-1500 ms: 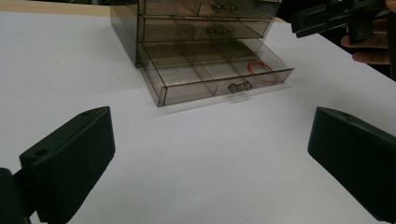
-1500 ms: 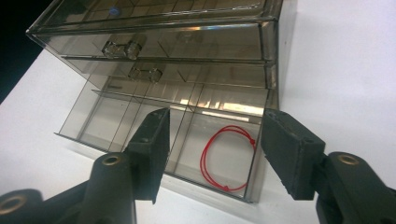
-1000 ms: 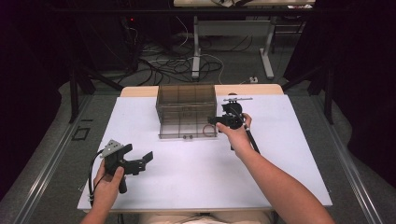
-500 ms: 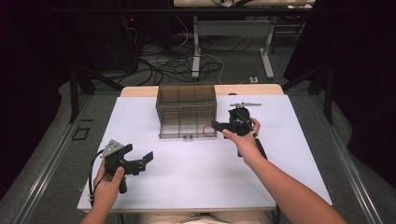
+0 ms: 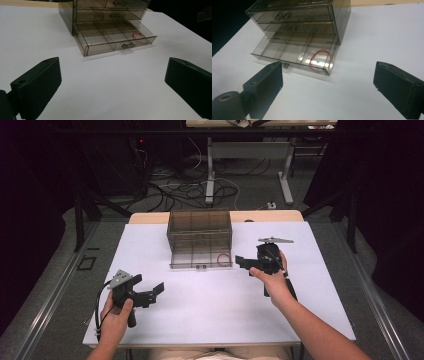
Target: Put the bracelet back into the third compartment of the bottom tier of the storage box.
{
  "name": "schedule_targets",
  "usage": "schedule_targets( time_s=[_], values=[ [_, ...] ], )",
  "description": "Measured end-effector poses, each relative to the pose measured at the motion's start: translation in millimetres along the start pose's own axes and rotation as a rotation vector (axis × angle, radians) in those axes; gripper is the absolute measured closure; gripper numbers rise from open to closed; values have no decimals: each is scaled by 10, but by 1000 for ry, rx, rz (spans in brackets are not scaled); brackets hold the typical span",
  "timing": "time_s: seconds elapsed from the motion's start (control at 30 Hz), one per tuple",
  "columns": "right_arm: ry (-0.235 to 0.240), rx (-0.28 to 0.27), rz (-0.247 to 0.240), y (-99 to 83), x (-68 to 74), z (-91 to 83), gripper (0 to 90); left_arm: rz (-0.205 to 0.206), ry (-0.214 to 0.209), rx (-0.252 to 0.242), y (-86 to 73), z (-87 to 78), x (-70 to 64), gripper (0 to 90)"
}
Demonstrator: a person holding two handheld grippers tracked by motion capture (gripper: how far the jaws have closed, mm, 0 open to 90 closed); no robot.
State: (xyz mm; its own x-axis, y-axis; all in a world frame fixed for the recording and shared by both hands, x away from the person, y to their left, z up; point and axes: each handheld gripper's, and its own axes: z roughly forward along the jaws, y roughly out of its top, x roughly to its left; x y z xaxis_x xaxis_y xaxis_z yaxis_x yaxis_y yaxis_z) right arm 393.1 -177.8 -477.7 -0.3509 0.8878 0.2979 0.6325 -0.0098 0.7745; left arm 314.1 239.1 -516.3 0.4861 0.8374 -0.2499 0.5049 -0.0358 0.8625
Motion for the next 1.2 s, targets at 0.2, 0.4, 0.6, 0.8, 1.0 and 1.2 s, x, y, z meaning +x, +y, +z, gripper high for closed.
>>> schedule_targets(
  time_s=[0.2,0.4,0.6,0.8,1.0,1.2],
  values=[
    [-2,0,-4,-98,-86,-91,40,0,2,1,0,1,0,7],
    [-8,-4,-8,-205,-152,-186,11,0,3,3,-1,1,0,7],
    [-32,-7,-35,-317,-230,-278,0,1,4,3,-2,1,-1,7],
    [-55,4,-44,-433,-323,-352,0,1,3,3,-4,5,-2,7],
    [-64,20,-46,-520,-415,-364,0,7,1,6,-4,12,-4,7],
    [-61,16,-34,-569,-481,-342,0,5,-3,10,0,16,0,7]
  ],
)
